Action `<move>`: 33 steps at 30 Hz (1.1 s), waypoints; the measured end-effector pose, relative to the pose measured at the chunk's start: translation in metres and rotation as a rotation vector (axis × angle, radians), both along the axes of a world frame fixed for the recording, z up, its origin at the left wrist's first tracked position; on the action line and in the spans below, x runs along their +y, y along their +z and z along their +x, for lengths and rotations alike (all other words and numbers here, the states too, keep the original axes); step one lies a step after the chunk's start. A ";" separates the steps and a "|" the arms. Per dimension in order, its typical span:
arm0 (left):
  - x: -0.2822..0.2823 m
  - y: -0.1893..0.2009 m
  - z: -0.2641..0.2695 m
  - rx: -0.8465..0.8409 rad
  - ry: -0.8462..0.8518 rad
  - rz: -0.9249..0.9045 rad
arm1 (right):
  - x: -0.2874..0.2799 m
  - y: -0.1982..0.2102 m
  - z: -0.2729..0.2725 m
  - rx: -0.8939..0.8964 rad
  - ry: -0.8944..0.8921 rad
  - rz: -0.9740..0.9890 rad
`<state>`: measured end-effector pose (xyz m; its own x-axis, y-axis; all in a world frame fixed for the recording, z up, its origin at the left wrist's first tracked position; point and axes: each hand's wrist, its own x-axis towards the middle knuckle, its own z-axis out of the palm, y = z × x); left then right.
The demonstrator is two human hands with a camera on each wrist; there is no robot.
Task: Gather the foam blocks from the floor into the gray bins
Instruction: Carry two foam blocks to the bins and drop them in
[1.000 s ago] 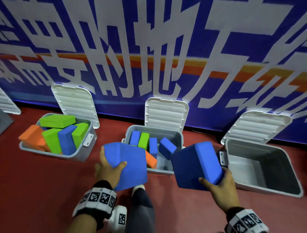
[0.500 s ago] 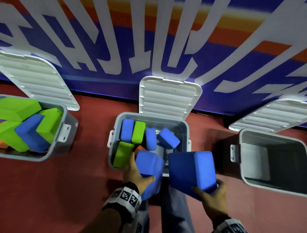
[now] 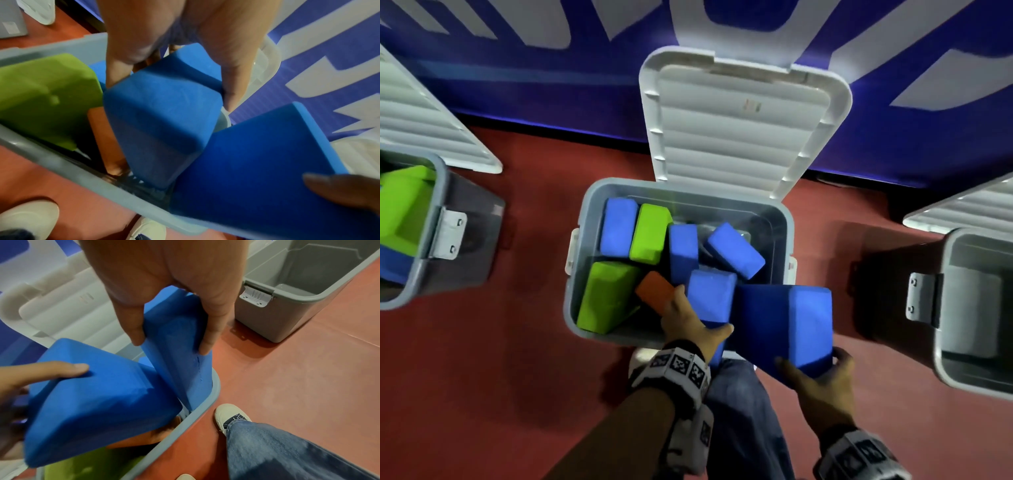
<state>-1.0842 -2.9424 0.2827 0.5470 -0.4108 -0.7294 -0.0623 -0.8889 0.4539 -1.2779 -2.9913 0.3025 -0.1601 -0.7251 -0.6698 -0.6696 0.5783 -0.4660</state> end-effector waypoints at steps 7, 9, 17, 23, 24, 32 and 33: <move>-0.014 -0.045 -0.018 0.046 -0.023 0.073 | -0.020 -0.044 0.009 0.005 -0.034 0.080; -0.014 -0.056 -0.018 0.096 -0.054 0.053 | -0.024 -0.054 0.015 0.000 -0.040 0.129; -0.004 -0.087 -0.020 0.183 -0.073 0.082 | -0.033 -0.077 0.016 0.134 0.195 0.375; 0.006 -0.107 -0.024 0.184 -0.116 0.114 | -0.034 -0.070 0.027 0.133 0.293 0.252; 0.007 -0.103 -0.023 0.185 -0.120 0.124 | -0.033 -0.067 0.028 0.129 0.302 0.253; 0.003 -0.067 -0.005 0.181 -0.207 0.119 | -0.021 -0.053 0.035 0.070 0.453 0.217; 0.003 -0.062 -0.002 0.180 -0.221 0.124 | -0.018 -0.053 0.036 0.067 0.470 0.233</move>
